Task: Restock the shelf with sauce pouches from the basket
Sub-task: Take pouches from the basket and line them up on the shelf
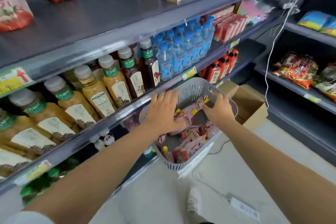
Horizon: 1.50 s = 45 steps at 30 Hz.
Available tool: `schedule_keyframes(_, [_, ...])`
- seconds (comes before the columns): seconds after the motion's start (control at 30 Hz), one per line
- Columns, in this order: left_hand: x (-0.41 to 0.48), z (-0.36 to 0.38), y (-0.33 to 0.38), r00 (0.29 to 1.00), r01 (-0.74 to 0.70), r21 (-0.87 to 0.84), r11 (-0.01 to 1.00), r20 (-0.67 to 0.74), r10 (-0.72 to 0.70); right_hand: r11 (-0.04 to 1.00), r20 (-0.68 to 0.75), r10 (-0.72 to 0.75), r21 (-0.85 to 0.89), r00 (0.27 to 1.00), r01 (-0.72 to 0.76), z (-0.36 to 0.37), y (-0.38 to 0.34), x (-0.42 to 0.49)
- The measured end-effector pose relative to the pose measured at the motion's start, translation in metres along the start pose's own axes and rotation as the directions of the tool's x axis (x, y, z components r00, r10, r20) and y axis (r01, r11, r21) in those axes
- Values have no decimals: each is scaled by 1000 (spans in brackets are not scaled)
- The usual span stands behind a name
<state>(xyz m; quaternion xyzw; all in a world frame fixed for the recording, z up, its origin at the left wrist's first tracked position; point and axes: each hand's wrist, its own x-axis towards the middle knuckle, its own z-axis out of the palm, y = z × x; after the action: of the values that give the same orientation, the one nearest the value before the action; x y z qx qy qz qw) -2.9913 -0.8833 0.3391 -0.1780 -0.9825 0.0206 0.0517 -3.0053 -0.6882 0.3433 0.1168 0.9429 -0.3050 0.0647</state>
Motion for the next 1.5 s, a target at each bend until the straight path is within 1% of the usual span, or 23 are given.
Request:
schedule_keyframes(0.1, [27, 38, 16, 986, 88, -73, 993, 151, -76, 998, 107, 54, 2, 993, -55, 15, 24, 37])
schedule_keyframes(0.2, [44, 73, 28, 949, 172, -90, 981, 281, -140, 993, 188, 111, 17, 976, -116, 32, 42, 67])
schedule_keyframes(0.3, [52, 103, 38, 922, 232, -108, 967, 341, -183, 982, 267, 176, 24, 948, -189, 48, 55, 87])
schedule_keyframes(0.47, [67, 141, 47, 878, 255, -131, 958, 447, -173, 947, 331, 282, 55, 901, -317, 75, 65, 110])
schedule_keyframes(0.53, [74, 155, 50, 872, 283, -149, 948, 452, -189, 902, 343, 343, 139, 874, -408, 86, 67, 118])
schedule_keyframes(0.57, [78, 160, 51, 873, 293, -154, 944, 447, -198, 853, 367, 379, 218, 849, -475, 91, 68, 122])
schedule_keyframes(0.67, [88, 175, 54, 892, 282, -151, 947, 404, -202, 622, 449, 470, 442, 760, -646, 104, 66, 133])
schedule_keyframes(0.73, [94, 178, 53, 909, 278, -160, 947, 362, -206, 524, 486, 471, 517, 736, -677, 112, 68, 141])
schedule_keyframes(0.87, [100, 170, 32, 922, 302, -250, 920, 320, -216, 393, 520, 456, 611, 722, -688, 123, 72, 153])
schedule_keyframes(0.9, [99, 166, 24, 920, 328, -303, 895, 316, -231, 335, 514, 477, 643, 712, -689, 127, 76, 157])
schedule_keyframes(0.93, [97, 163, 16, 915, 361, -375, 854, 319, -246, 252, 511, 501, 686, 699, -682, 131, 78, 161])
schedule_keyframes(1.0, [93, 156, 3, 889, 446, -540, 714, 359, -283, 93, 503, 546, 758, 670, -645, 135, 78, 167])
schedule_keyframes(1.03, [91, 151, -1, 869, 490, -609, 624, 398, -294, 60, 494, 566, 774, 660, -630, 138, 77, 169])
schedule_keyframes(1.07, [90, 146, -3, 849, 528, -667, 526, 433, -302, 81, 476, 580, 774, 661, -628, 142, 77, 171])
schedule_keyframes(1.1, [90, 140, -3, 828, 561, -711, 424, 463, -317, 149, 463, 588, 744, 663, -652, 147, 76, 171])
schedule_keyframes(1.17, [94, 132, -4, 761, 631, -744, 220, 540, -359, 382, 454, 592, 570, 666, -727, 157, 72, 171])
schedule_keyframes(1.2, [95, 131, -5, 719, 672, -727, 143, 593, -363, 502, 432, 585, 472, 686, -725, 162, 70, 171])
schedule_keyframes(1.23, [97, 130, -6, 689, 703, -704, 103, 638, -344, 608, 400, 567, 385, 720, -694, 163, 68, 171])
schedule_keyframes(1.3, [97, 136, -7, 671, 736, -667, 114, 698, -250, 778, 294, 511, 243, 808, -580, 161, 66, 173])
schedule_keyframes(1.37, [94, 147, -2, 662, 749, -640, 172, 725, -190, 887, 200, 413, 133, 889, -442, 153, 61, 172])
schedule_keyframes(1.4, [92, 152, 2, 669, 742, -634, 219, 719, -188, 925, 159, 356, 81, 921, -372, 148, 57, 170])
schedule_keyframes(1.43, [90, 158, 7, 694, 716, -634, 292, 690, -204, 954, 121, 294, 31, 948, -300, 142, 54, 168])
schedule_keyframes(1.5, [87, 171, 19, 781, 616, -638, 462, 569, -258, 979, 58, 206, -15, 977, -205, 129, 51, 164])
